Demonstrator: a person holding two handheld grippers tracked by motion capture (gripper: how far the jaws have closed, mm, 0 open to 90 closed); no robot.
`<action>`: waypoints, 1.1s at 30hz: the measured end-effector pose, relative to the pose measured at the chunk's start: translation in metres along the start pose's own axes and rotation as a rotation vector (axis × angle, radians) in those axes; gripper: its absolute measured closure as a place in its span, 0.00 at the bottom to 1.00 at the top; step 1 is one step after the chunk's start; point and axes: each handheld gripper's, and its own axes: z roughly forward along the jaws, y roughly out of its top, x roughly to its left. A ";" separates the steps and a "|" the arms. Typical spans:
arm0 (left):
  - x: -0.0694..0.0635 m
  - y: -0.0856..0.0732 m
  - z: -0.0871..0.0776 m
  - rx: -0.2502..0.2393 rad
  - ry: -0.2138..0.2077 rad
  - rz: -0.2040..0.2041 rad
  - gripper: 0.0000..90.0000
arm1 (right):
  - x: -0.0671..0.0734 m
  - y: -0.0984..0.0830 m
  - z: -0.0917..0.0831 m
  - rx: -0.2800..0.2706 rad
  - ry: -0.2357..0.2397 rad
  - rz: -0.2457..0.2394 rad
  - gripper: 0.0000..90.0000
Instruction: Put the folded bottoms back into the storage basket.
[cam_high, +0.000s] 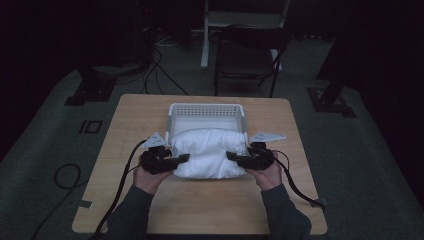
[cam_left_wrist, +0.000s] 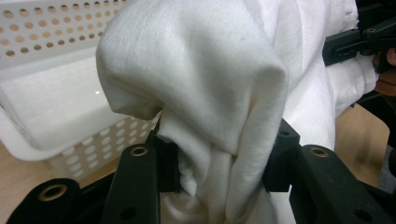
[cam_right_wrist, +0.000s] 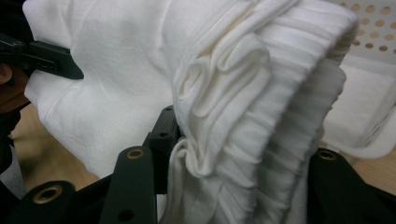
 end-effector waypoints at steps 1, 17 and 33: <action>0.001 0.001 0.000 0.001 -0.002 -0.001 0.64 | 0.000 0.001 0.000 -0.004 0.001 -0.001 0.61; 0.014 0.014 0.006 -0.032 0.007 -0.009 0.64 | -0.007 0.016 0.007 -0.022 -0.028 -0.005 0.61; 0.021 0.026 0.009 -0.056 0.014 -0.012 0.65 | -0.013 0.028 0.010 -0.042 -0.042 -0.001 0.61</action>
